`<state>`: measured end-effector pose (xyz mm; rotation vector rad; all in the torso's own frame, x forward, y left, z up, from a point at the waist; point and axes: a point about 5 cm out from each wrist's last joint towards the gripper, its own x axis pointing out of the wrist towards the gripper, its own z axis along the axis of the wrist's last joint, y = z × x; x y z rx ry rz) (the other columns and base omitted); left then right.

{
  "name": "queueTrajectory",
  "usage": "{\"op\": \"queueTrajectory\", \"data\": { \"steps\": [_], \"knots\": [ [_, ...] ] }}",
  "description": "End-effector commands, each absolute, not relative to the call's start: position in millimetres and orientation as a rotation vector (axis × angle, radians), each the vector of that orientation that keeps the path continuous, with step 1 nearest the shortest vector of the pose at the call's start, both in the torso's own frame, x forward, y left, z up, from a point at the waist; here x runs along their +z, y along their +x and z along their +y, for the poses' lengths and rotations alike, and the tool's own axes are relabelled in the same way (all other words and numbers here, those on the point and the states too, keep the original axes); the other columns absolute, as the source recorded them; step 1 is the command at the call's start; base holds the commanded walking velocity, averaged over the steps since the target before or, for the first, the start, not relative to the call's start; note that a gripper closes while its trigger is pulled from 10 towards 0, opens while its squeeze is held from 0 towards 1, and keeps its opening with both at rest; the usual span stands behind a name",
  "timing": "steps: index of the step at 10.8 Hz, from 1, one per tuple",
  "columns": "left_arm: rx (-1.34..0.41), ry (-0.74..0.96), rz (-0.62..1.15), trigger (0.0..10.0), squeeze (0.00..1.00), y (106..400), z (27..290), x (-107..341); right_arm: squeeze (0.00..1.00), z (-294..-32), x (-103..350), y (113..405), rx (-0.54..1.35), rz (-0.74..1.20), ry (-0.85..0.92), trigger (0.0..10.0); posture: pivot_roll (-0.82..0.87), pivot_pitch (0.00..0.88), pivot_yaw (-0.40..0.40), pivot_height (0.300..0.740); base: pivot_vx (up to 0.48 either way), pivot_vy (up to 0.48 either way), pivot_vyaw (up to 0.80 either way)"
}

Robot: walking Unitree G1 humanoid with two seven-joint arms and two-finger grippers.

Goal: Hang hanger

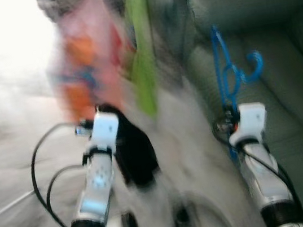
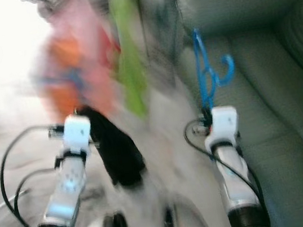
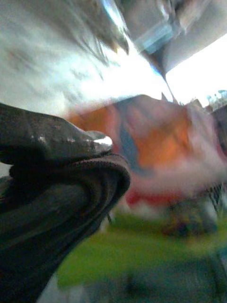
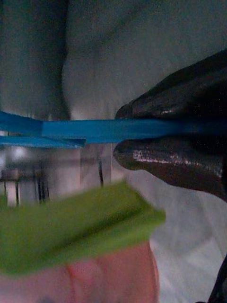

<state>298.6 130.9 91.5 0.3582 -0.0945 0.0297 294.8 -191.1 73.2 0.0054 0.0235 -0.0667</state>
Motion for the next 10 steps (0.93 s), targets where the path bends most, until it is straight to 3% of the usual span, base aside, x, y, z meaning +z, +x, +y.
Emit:
{"op": "queueTrajectory", "data": {
  "steps": [1, 6, 10],
  "knots": [
    [0.034, 0.358, -0.096, 10.0, 0.00, 297.8, 130.9, 87.8, 0.00, -191.0, 67.5, 291.5, -0.058, 0.027, 0.021, 10.0, -0.03, 0.007, -0.009, 0.740, 0.000, 0.000, 0.00],
    [0.040, 0.357, -0.161, 10.0, 0.00, 316.5, 124.0, 101.1, 0.00, -181.3, 73.2, 307.5, 0.009, -0.012, -0.047, 10.0, -0.05, 0.023, -0.009, 0.740, 0.000, 0.000, 0.00],
    [-0.041, 0.314, -0.149, 10.0, 0.00, 302.3, 120.4, 95.3, 0.00, -174.3, 66.4, 285.9, 0.014, -0.013, -0.011, 10.0, -0.07, 0.156, -0.007, 0.740, 0.000, 0.000, 0.00]
  ]
}}
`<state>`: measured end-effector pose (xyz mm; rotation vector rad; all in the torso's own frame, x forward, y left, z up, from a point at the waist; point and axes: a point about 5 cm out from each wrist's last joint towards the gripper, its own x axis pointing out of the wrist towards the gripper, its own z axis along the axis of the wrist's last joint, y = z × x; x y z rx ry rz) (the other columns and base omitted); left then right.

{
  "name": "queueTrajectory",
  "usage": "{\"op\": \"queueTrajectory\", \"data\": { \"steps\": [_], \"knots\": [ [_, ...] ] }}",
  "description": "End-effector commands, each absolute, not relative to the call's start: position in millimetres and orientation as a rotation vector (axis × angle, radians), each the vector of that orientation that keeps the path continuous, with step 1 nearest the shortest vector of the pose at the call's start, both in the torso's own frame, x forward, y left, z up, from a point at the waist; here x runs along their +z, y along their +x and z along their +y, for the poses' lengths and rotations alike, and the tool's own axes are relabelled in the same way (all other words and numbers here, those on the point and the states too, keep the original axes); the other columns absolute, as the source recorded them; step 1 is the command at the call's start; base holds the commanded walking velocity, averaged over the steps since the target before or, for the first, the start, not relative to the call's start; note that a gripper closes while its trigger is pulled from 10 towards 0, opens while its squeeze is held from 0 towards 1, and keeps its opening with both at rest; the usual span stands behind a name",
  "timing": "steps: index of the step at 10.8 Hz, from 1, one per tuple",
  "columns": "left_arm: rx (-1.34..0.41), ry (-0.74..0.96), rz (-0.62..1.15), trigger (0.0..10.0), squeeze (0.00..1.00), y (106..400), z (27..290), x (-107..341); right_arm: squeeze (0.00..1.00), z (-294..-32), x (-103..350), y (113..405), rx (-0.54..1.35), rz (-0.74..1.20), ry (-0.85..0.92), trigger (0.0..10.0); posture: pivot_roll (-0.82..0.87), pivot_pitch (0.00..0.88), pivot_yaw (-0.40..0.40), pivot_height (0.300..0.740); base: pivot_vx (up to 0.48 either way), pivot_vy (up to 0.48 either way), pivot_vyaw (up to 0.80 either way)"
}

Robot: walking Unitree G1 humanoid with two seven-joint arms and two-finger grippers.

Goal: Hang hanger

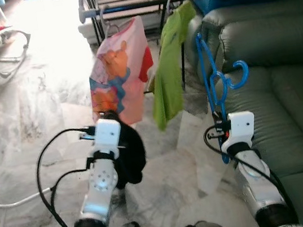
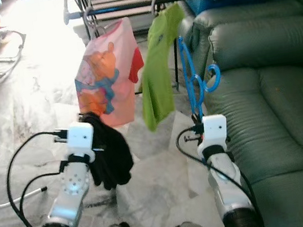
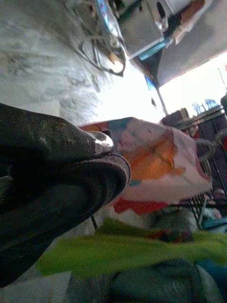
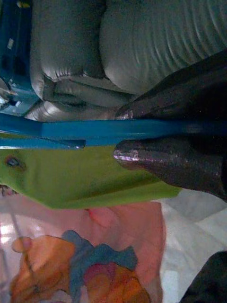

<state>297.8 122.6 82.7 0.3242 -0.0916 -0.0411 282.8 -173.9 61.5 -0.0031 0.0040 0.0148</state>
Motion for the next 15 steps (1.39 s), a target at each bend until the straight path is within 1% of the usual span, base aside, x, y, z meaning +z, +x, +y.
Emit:
{"op": "queueTrajectory", "data": {
  "steps": [1, 2, 5, 7, 9, 10, 12, 15],
  "knots": [
    [-0.073, 0.314, -0.143, 10.0, 0.00, 298.0, 116.6, 94.1, 0.00, -175.4, 62.8, 279.6, 0.012, 0.001, -0.006, 10.0, -0.06, 0.173, -0.014, 0.740, 0.000, 0.000, -0.71],
    [-0.076, 0.302, -0.144, 10.0, 0.00, 294.0, 115.9, 94.6, 0.00, -176.9, 60.5, 278.7, 0.013, 0.019, -0.001, 10.0, -0.05, 0.186, -0.024, 0.740, 0.000, 0.000, -0.80],
    [-0.119, 0.262, -0.121, 10.0, 0.00, 290.3, 112.7, 92.7, 0.00, -182.3, 71.8, 288.0, 0.010, 0.009, -0.023, 10.0, -0.07, 0.196, -0.037, 0.740, 0.000, 0.000, -0.80],
    [-0.169, 0.248, -0.114, 10.0, 0.00, 290.9, 108.0, 95.6, 0.00, -191.5, 71.7, 286.7, -0.014, 0.021, -0.041, 10.0, -0.07, 0.205, -0.036, 0.740, 0.000, 0.000, -0.80],
    [-0.199, 0.239, -0.095, 10.0, 0.00, 288.6, 106.7, 93.1, 0.00, -191.0, 72.2, 285.6, -0.023, 0.026, -0.044, 10.0, -0.07, 0.206, -0.035, 0.740, 0.000, 0.000, -0.80],
    [-0.237, 0.219, -0.093, 10.0, 0.00, 287.4, 99.8, 94.4, 0.00, -188.9, 71.0, 283.1, -0.024, 0.030, -0.043, 10.0, -0.08, 0.212, -0.032, 0.740, 0.000, 0.356, -0.80],
    [-0.262, 0.219, -0.086, 10.0, 0.00, 286.2, 96.3, 93.0, 0.00, -186.8, 69.6, 281.3, -0.024, 0.035, -0.043, 10.0, -0.08, 0.209, -0.030, 0.740, 0.000, 0.424, -0.80],
    [-0.259, 0.231, -0.082, 10.0, 0.00, 287.0, 98.8, 93.4, 0.00, -186.5, 71.6, 284.1, -0.029, 0.037, -0.050, 10.0, -0.08, 0.209, -0.031, 0.740, 0.000, 0.405, -0.80]
  ]
}}
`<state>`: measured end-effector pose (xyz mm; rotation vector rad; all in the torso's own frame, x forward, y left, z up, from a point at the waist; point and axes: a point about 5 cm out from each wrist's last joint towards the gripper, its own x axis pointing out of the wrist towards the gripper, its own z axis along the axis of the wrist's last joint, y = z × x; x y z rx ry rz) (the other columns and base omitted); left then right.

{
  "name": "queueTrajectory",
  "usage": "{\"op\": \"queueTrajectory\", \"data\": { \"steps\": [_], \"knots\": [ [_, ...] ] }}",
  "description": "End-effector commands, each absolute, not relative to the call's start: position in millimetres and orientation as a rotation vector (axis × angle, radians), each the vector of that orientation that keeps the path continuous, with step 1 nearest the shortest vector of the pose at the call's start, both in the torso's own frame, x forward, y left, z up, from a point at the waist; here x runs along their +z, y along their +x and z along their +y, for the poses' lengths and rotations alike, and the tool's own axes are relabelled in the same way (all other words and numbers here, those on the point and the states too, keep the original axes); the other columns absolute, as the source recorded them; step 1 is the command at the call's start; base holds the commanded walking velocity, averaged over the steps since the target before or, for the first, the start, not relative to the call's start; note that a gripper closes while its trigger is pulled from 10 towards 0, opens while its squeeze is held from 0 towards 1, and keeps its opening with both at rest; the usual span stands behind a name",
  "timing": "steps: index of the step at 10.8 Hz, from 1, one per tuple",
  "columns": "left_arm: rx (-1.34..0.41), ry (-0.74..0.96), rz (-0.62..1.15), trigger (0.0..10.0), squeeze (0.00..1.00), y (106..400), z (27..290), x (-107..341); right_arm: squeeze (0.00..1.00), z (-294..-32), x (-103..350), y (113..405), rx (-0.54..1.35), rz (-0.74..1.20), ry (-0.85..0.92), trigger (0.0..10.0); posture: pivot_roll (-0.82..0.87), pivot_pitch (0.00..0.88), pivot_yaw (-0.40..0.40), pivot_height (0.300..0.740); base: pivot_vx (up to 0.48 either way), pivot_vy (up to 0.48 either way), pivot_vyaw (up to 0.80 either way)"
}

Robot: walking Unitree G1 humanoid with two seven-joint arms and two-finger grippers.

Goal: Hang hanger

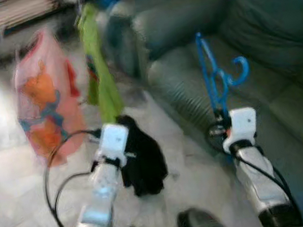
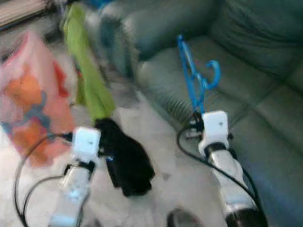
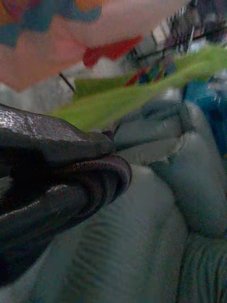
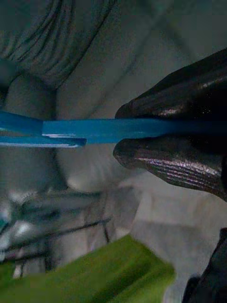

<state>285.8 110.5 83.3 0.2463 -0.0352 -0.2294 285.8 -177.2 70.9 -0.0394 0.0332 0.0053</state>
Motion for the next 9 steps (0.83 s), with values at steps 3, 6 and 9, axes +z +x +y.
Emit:
{"op": "queueTrajectory", "data": {
  "steps": [3, 6, 9],
  "knots": [
    [-0.294, 0.260, -0.094, 10.0, 0.00, 283.4, 93.7, 93.4, 0.00, -186.9, 71.2, 284.7, -0.037, 0.044, -0.049, 10.0, -0.07, 0.209, -0.030, 0.740, 0.000, 0.000, -0.80],
    [-0.280, 0.262, -0.133, 10.0, 0.00, 283.8, 95.1, 99.5, 0.00, -187.0, 70.2, 282.4, -0.042, 0.047, -0.057, 10.0, -0.08, 0.211, -0.029, 0.740, 0.000, 0.000, -0.80],
    [-0.269, 0.266, -0.146, 10.0, 0.00, 284.9, 96.7, 100.3, 0.00, -188.8, 68.1, 283.7, -0.042, 0.064, -0.066, 10.0, -0.08, 0.211, -0.037, 0.740, 0.000, 0.000, -0.80]
  ]
}}
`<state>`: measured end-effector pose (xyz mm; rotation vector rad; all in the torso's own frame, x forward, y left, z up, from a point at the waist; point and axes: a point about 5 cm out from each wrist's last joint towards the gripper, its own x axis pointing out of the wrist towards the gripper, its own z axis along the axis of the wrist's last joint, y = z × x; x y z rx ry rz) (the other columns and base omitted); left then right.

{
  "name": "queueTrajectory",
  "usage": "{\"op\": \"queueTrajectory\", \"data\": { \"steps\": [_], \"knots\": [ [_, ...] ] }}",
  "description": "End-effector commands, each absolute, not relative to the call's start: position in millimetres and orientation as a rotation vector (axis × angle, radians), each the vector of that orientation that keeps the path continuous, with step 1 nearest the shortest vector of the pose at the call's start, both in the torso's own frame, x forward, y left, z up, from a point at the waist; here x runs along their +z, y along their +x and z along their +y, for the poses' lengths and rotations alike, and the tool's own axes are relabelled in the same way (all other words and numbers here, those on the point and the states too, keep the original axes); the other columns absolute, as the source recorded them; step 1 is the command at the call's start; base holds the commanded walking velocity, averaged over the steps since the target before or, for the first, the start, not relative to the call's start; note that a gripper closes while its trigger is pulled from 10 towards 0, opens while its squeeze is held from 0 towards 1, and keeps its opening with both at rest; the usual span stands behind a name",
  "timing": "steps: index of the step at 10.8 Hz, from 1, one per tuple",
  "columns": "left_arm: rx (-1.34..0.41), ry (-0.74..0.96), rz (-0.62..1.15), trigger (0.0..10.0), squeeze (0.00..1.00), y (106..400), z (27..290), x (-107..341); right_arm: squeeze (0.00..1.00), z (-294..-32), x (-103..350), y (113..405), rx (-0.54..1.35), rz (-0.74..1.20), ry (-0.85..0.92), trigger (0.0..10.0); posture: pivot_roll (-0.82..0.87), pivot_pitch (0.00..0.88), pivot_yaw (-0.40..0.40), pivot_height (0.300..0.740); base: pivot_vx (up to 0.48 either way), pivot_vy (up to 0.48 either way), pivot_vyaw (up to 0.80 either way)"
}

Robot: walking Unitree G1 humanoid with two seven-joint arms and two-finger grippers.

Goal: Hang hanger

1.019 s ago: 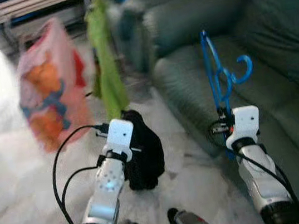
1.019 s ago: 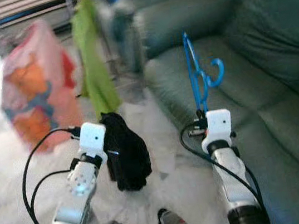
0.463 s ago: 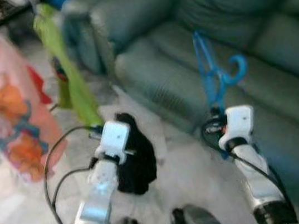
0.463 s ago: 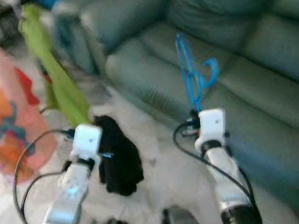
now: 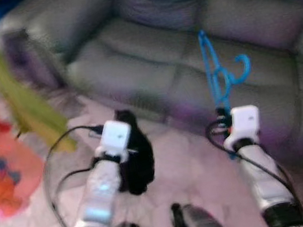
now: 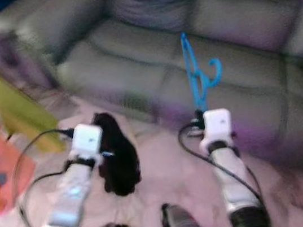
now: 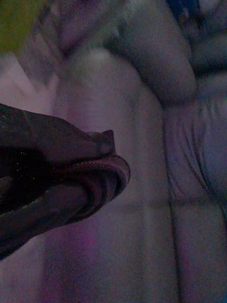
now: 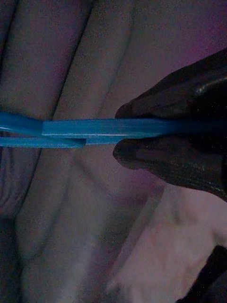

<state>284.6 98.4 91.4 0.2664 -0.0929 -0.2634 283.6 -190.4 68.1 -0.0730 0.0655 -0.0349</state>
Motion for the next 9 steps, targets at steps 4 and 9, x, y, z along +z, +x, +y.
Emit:
{"op": "queueTrajectory", "data": {
  "steps": [4, 9],
  "knots": [
    [-0.046, 0.416, -0.262, 10.0, 0.00, 315.8, 126.5, 135.9, 0.00, -185.1, 59.9, 274.4, 0.108, 0.144, -0.070, 10.0, -0.08, 0.214, -0.038, 0.740, 0.000, 0.000, -0.20],
    [-0.221, 1.074, -0.414, 10.0, 0.00, 330.7, 132.5, 146.1, 0.00, -165.6, 55.0, 264.0, 0.379, 0.217, -0.140, 10.0, -0.08, 0.224, -0.033, 0.740, 0.000, 0.000, 0.00]
  ]
}}
